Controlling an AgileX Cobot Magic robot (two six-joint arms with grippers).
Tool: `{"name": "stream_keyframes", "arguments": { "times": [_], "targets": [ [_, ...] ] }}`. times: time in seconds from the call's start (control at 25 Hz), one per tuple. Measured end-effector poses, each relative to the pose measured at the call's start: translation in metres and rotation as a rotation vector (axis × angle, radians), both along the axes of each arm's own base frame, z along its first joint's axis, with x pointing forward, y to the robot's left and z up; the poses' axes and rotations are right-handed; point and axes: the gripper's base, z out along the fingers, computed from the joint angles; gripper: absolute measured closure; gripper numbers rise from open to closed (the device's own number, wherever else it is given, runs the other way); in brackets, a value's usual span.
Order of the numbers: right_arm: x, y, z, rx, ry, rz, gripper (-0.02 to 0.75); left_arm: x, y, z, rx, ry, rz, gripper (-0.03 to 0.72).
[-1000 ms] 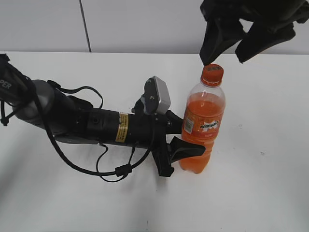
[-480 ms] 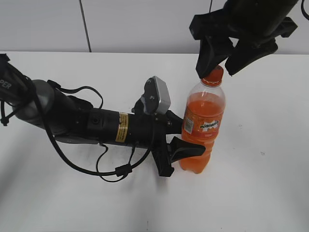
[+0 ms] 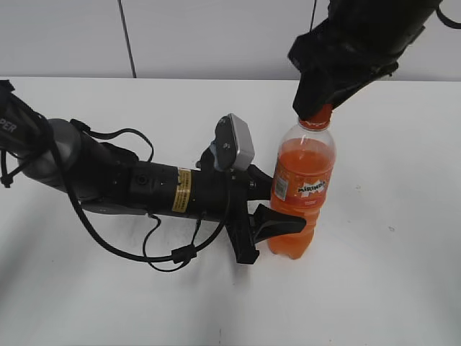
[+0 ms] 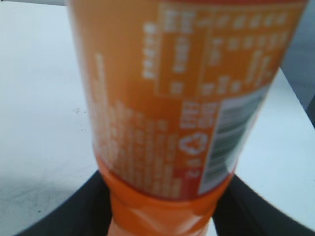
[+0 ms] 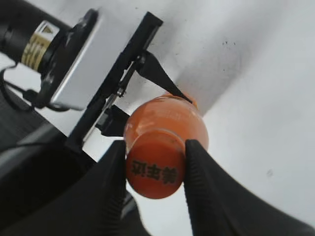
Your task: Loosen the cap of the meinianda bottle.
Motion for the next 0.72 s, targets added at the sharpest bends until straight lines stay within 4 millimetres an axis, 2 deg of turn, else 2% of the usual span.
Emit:
{"name": "stream_keyframes", "arguments": {
  "times": [0.24, 0.32, 0.6, 0.72],
  "targets": [
    [-0.0005, 0.0008, 0.0007, -0.118, -0.226, 0.685, 0.468, -0.0001, 0.0003, 0.0006, 0.003, -0.004, -0.004, 0.325],
    [-0.0003, 0.0004, 0.0006, -0.146, -0.266, 0.806, 0.468, -0.0001, 0.0003, 0.0006, 0.003, -0.004, -0.004, 0.325],
    [-0.0004, -0.0002, 0.0008, -0.162, -0.284, 0.863, 0.468, -0.0001, 0.0001, 0.0005, 0.004, -0.004, -0.003, 0.325],
    [-0.0004, -0.0008, 0.0010, -0.159, -0.269, 0.815, 0.394, -0.0002, 0.0001, 0.0005, 0.005, -0.004, -0.004, 0.325]
  ]
}}
